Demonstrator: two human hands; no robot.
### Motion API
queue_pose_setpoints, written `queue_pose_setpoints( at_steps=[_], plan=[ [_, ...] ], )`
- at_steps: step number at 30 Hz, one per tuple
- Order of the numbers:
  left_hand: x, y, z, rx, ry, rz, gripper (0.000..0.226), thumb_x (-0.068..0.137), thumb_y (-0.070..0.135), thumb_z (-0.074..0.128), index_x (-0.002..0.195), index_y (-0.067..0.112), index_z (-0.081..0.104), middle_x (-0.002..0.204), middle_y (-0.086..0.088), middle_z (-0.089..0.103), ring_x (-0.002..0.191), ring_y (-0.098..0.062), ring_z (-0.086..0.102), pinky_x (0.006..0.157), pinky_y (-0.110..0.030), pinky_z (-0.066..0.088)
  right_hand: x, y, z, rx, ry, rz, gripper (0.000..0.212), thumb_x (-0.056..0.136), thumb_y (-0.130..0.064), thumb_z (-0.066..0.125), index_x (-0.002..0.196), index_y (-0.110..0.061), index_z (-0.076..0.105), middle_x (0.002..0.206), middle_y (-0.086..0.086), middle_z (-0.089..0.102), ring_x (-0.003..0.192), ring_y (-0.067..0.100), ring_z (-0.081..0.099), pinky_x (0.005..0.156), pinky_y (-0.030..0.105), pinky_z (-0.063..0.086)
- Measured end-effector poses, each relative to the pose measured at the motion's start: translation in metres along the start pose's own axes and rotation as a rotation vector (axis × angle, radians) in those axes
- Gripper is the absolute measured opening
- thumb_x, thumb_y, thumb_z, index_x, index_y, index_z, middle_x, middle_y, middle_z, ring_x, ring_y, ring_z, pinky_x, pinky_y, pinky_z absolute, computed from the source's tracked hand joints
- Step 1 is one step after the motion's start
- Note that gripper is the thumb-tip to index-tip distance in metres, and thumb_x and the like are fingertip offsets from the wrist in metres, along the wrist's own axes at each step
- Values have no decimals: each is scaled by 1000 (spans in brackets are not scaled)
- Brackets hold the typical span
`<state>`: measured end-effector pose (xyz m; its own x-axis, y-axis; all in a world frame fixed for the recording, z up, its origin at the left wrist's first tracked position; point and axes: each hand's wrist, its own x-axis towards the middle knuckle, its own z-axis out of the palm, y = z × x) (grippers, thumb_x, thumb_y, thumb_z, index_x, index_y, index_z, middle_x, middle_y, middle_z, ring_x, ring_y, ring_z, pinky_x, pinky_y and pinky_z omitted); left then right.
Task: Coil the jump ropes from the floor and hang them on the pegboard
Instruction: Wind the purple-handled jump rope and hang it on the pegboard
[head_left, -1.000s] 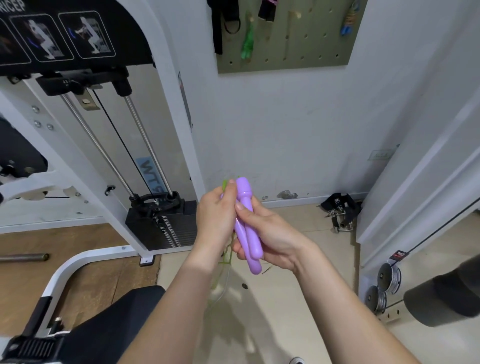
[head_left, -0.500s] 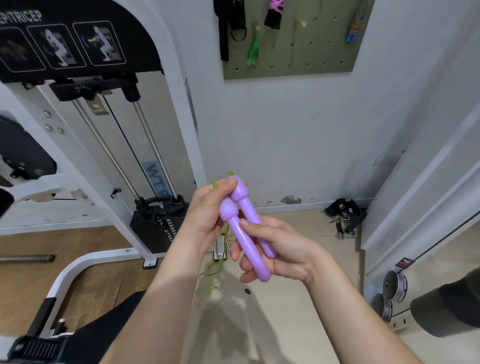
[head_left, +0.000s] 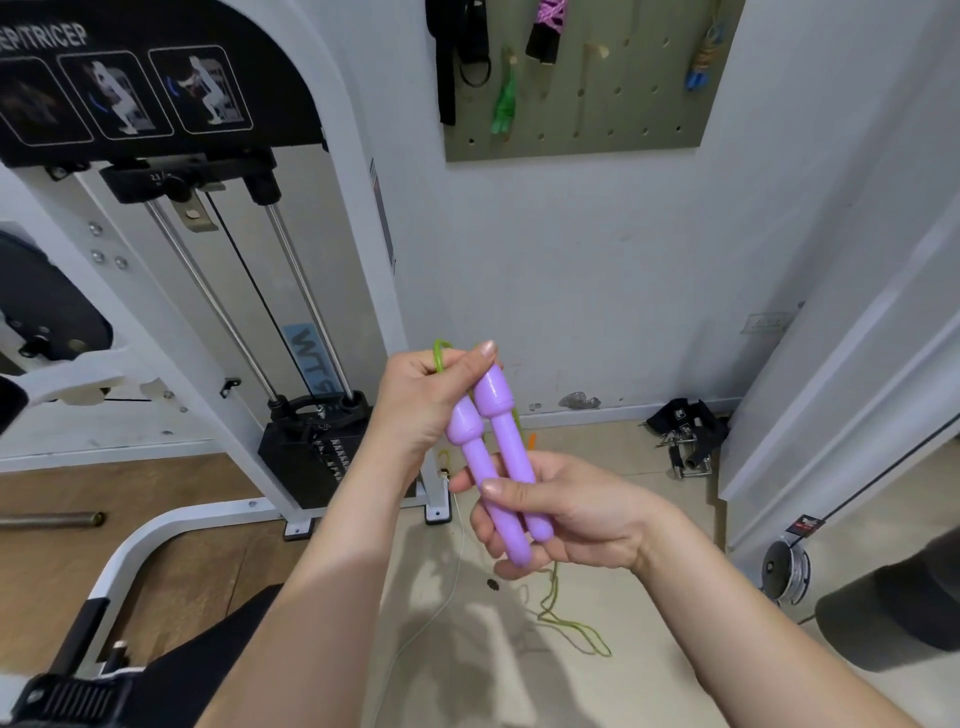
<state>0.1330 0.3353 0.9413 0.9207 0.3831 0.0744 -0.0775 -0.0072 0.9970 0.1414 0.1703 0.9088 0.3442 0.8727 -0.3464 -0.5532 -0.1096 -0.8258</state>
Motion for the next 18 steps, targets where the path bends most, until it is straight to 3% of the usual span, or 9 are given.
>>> queue_pose_setpoints(
  at_steps=[3, 5, 7, 12, 15, 18],
  plan=[
    [3, -2, 5, 174, 66, 33, 29, 80, 27, 75, 54, 16, 69, 58, -8, 55, 56, -13, 47, 58, -23, 37, 5, 8, 6, -276, 328, -134, 9, 96, -16, 59, 89, -11, 57, 65, 4, 49, 51, 13, 42, 49, 25, 34],
    [6, -4, 7, 273, 142, 50, 34, 80, 23, 73, 48, 17, 63, 50, 0, 50, 50, -10, 42, 54, -23, 35, 7, 12, 6, -618, 531, -242, 27, 95, -22, 59, 71, -19, 46, 61, 0, 41, 52, 14, 34, 54, 28, 30],
    [8, -5, 6, 356, 190, 31, 43, 81, 28, 68, 44, 14, 54, 44, 2, 40, 47, -12, 36, 54, -25, 31, 3, 9, 7, -718, 576, -266, 32, 94, -27, 58, 69, -22, 40, 60, -1, 38, 53, 16, 31, 54, 30, 29],
    [8, 3, 6, 559, -46, -137, 65, 87, 59, 48, 62, 1, 63, 45, -7, 51, 41, -19, 41, 51, -26, 36, -16, -4, 6, -238, 269, -53, 25, 97, -29, 54, 78, -15, 45, 49, -4, 32, 37, 9, 25, 37, 14, 21],
    [7, 9, 12, 396, -81, -184, 53, 87, 47, 57, 62, 1, 64, 46, -7, 47, 42, -19, 36, 46, -24, 28, -20, -5, 3, -6, 87, -22, 20, 93, -29, 59, 83, -13, 54, 52, -1, 32, 36, 6, 27, 34, 11, 23],
    [9, 15, 15, 187, -108, -289, 42, 85, 42, 63, 54, 14, 56, 44, -4, 41, 44, -19, 32, 47, -27, 22, -22, 1, 6, 276, -79, -58, 13, 89, -25, 61, 88, -12, 58, 56, 0, 37, 37, 4, 34, 28, 10, 26]
  ],
)
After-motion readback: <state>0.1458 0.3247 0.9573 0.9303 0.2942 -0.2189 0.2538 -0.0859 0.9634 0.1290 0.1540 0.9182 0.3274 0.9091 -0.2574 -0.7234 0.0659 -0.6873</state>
